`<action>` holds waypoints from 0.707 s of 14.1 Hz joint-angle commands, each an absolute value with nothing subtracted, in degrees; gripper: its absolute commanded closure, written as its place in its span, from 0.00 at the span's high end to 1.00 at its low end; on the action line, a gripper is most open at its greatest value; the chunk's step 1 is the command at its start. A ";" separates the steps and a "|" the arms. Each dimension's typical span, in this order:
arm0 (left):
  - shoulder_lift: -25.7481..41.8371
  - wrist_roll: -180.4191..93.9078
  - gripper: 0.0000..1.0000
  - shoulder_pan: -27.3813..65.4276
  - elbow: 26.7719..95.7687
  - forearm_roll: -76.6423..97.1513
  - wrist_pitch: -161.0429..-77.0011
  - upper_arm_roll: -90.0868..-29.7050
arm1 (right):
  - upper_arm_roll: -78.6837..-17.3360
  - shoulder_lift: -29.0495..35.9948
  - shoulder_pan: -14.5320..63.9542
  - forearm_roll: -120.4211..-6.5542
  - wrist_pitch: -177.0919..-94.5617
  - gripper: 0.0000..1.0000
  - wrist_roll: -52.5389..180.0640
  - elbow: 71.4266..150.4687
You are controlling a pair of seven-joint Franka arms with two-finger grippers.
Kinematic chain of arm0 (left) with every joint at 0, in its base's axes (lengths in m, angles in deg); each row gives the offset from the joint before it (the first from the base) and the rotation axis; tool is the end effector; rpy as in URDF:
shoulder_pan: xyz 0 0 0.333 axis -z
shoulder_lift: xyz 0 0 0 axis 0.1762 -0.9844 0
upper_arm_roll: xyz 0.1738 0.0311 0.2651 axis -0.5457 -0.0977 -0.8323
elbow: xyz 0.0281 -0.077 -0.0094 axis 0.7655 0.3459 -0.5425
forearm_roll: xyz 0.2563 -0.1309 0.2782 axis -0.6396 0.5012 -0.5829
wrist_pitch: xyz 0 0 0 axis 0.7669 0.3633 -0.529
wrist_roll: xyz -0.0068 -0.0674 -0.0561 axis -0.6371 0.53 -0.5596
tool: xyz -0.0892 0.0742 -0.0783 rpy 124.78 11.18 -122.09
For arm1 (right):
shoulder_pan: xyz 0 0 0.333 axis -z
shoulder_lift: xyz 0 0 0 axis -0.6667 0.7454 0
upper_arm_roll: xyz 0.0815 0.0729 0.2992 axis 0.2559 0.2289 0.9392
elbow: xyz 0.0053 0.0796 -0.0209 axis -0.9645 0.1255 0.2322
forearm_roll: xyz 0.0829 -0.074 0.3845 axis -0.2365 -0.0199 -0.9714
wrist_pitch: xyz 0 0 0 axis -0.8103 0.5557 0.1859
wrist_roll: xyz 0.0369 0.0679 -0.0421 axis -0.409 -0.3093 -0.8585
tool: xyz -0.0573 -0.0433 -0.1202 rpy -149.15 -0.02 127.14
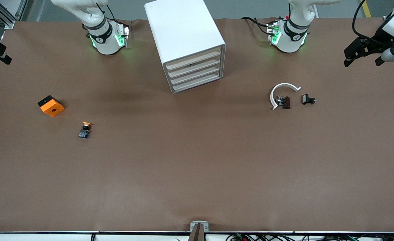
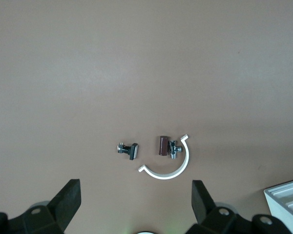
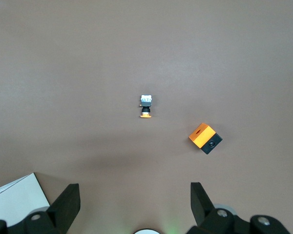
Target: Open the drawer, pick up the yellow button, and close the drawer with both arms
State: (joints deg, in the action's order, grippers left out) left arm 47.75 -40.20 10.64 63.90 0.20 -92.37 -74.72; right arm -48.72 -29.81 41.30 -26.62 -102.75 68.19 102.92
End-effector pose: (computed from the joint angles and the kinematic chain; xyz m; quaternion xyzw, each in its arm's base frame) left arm 0.4833 -0.0338 0.6208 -0.9997 0.0036 -0.0196 0.0153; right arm 0.4899 -0.0535 0.6650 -0.9990 0.0433 -0.0112 0.0090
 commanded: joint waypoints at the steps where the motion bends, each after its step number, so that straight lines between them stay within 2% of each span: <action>1: 46.76 -39.18 1.00 10.77 61.84 1.09 -89.76 -75.41 | -48.89 -30.80 41.37 -27.26 -102.65 1.00 68.44 103.51; 10: 46.23 -39.44 1.00 11.12 61.67 2.23 -89.66 -75.06 | -48.80 -30.80 41.19 -27.08 -103.09 1.00 67.39 103.51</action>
State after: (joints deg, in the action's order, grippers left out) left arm 46.89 -40.20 10.85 63.17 1.12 -90.83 -74.85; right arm -48.73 -29.81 41.30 -26.62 -102.78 68.00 102.92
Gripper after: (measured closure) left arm 0.000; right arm 0.000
